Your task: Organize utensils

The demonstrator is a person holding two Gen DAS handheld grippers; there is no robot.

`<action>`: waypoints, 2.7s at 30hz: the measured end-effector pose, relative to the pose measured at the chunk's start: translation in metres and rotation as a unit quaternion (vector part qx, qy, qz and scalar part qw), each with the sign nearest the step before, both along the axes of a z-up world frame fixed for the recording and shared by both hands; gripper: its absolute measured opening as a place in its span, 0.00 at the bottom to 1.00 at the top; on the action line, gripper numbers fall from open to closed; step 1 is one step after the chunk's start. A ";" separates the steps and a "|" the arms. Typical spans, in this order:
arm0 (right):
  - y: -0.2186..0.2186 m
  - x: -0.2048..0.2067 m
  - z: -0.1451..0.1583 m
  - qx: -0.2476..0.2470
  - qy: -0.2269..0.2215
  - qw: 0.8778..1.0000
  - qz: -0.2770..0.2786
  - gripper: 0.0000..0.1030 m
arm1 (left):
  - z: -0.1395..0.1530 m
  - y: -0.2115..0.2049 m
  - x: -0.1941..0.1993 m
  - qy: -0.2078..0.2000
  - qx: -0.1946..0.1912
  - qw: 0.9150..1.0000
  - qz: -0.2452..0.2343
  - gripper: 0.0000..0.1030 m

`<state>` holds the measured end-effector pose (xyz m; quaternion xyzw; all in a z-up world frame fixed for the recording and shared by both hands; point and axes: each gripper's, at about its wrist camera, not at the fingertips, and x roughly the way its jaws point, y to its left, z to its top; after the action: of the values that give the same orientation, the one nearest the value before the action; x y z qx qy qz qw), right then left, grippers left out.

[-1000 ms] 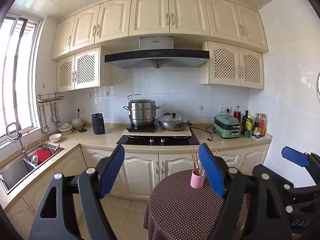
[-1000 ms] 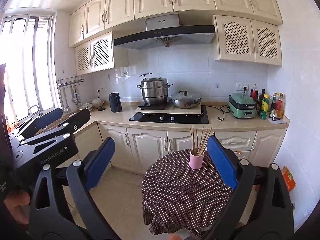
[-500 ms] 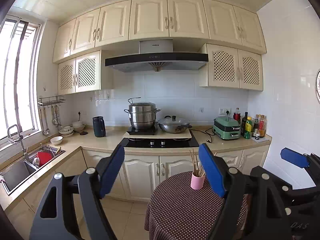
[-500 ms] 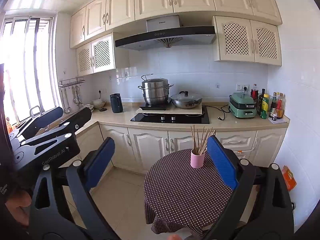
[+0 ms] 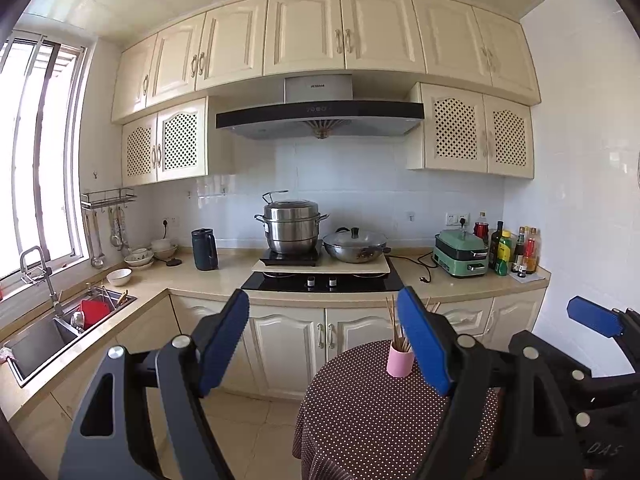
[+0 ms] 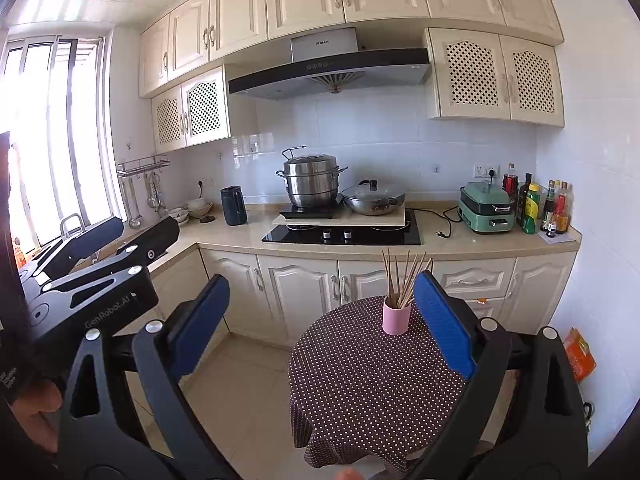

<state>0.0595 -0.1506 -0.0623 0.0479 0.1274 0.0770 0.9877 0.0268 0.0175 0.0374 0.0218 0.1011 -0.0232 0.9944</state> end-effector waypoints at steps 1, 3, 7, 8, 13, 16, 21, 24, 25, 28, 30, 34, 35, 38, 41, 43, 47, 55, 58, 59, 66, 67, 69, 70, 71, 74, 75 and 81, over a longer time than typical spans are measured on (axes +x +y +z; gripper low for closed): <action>0.000 0.000 0.000 -0.001 0.000 1.000 0.000 0.89 | 0.000 -0.001 0.000 -0.001 0.001 1.000 0.000 0.73; -0.002 0.001 0.001 -0.001 0.000 1.000 0.000 0.89 | -0.001 -0.002 0.001 0.000 0.002 1.000 0.000 0.73; -0.003 0.001 0.002 -0.001 0.000 1.000 0.000 0.89 | -0.001 -0.003 0.001 0.000 0.003 1.000 0.000 0.73; -0.004 0.001 0.002 -0.001 0.001 1.000 0.000 0.89 | -0.001 -0.003 0.001 0.000 0.003 1.000 0.000 0.73; -0.006 0.003 0.003 0.000 0.002 1.000 -0.001 0.89 | -0.001 -0.006 0.003 0.001 0.004 1.000 -0.001 0.73; -0.005 0.003 0.003 -0.001 0.002 1.000 -0.001 0.89 | -0.001 -0.008 0.003 0.001 0.004 1.000 -0.002 0.73; -0.007 0.004 0.003 0.001 0.003 1.000 -0.002 0.89 | -0.001 -0.009 0.004 0.002 0.004 1.000 -0.002 0.73; -0.008 0.004 0.003 0.003 0.003 1.000 0.000 0.89 | -0.002 -0.010 0.003 0.002 0.005 1.000 -0.003 0.73; -0.008 0.004 0.003 0.002 0.003 1.000 0.000 0.89 | -0.002 -0.009 0.003 0.002 0.005 1.000 -0.002 0.73; -0.008 0.004 0.003 0.003 0.003 1.000 0.000 0.89 | -0.001 -0.009 0.003 0.002 0.004 1.000 -0.002 0.73; -0.008 0.004 0.003 0.002 0.003 1.000 0.000 0.89 | -0.002 -0.010 0.004 0.002 0.004 1.000 -0.002 0.73; -0.008 0.004 0.004 0.003 0.003 1.000 0.000 0.89 | -0.003 -0.011 0.003 0.003 0.005 1.000 -0.001 0.73; -0.009 0.005 0.004 0.002 0.003 1.000 -0.001 0.89 | -0.003 -0.011 0.003 0.003 0.005 1.000 -0.001 0.73; -0.009 0.006 0.003 0.004 0.003 1.000 0.000 0.89 | -0.003 -0.011 0.004 0.003 0.005 1.000 -0.001 0.73; -0.009 0.006 0.003 0.003 0.003 1.000 0.000 0.89 | -0.005 -0.013 0.004 0.004 0.005 1.000 -0.001 0.73; -0.010 0.007 0.003 0.004 0.003 1.000 0.000 0.89 | -0.005 -0.013 0.004 0.004 0.005 1.000 -0.001 0.73; -0.012 0.008 0.002 0.005 0.004 1.000 0.001 0.89 | -0.006 -0.014 0.005 0.003 0.005 1.000 -0.001 0.73; -0.013 0.009 0.001 0.005 0.005 1.000 0.002 0.89 | -0.007 -0.015 0.008 0.005 0.007 1.000 0.001 0.73; -0.013 0.009 0.000 0.005 0.006 1.000 0.003 0.89 | -0.007 -0.015 0.008 0.005 0.006 1.000 0.002 0.73; -0.013 0.009 0.000 0.004 0.006 1.000 0.003 0.89 | -0.007 -0.014 0.008 0.005 0.005 1.000 0.002 0.73; -0.009 0.012 -0.001 0.003 0.006 1.000 0.005 0.89 | -0.007 -0.012 0.009 0.005 0.006 1.000 0.003 0.73; -0.008 0.013 -0.001 0.003 0.006 1.000 0.005 0.89 | -0.007 -0.012 0.009 0.005 0.007 1.000 0.003 0.73; -0.007 0.013 -0.001 0.004 0.007 1.000 0.006 0.89 | -0.007 -0.011 0.009 0.005 0.006 1.000 0.003 0.73; -0.006 0.014 -0.001 0.003 0.006 1.000 0.006 0.89 | -0.007 -0.010 0.008 0.005 0.006 1.000 0.003 0.73; -0.006 0.014 -0.001 0.003 0.006 1.000 0.005 0.89 | -0.007 -0.010 0.008 0.005 0.005 1.000 0.004 0.73; -0.004 0.014 -0.002 0.003 0.007 1.000 0.006 0.89 | -0.008 -0.008 0.007 0.006 0.006 1.000 0.004 0.73; -0.003 0.014 -0.002 0.003 0.007 1.000 0.006 0.89 | -0.008 -0.007 0.007 0.006 0.006 1.000 0.004 0.73; -0.001 0.015 -0.002 0.004 0.009 1.000 0.006 0.89 | -0.008 -0.001 0.007 0.007 0.004 1.000 0.005 0.73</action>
<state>0.0747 -0.1513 -0.0643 0.0519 0.1364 0.0828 0.9858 0.0342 0.0164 0.0295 0.0256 0.1086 -0.0179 0.9936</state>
